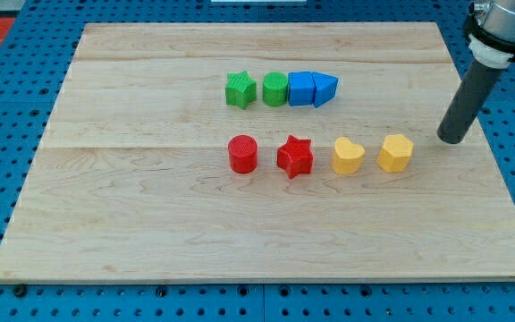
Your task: Move the arm top right to the yellow hexagon
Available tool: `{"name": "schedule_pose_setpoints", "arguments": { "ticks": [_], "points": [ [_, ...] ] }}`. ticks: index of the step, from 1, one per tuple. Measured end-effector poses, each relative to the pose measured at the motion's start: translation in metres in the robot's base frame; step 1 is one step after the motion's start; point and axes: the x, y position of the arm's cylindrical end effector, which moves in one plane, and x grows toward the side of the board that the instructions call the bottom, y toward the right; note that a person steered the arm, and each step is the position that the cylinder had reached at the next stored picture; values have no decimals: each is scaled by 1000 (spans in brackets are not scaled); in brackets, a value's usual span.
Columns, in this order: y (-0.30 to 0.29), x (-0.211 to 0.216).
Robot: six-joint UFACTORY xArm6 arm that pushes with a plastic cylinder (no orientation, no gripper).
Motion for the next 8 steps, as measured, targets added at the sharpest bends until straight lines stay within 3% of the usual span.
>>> {"name": "schedule_pose_setpoints", "arguments": {
  "ticks": [5, 8],
  "points": [
    [1, 4],
    [-47, -35]
  ]
}}
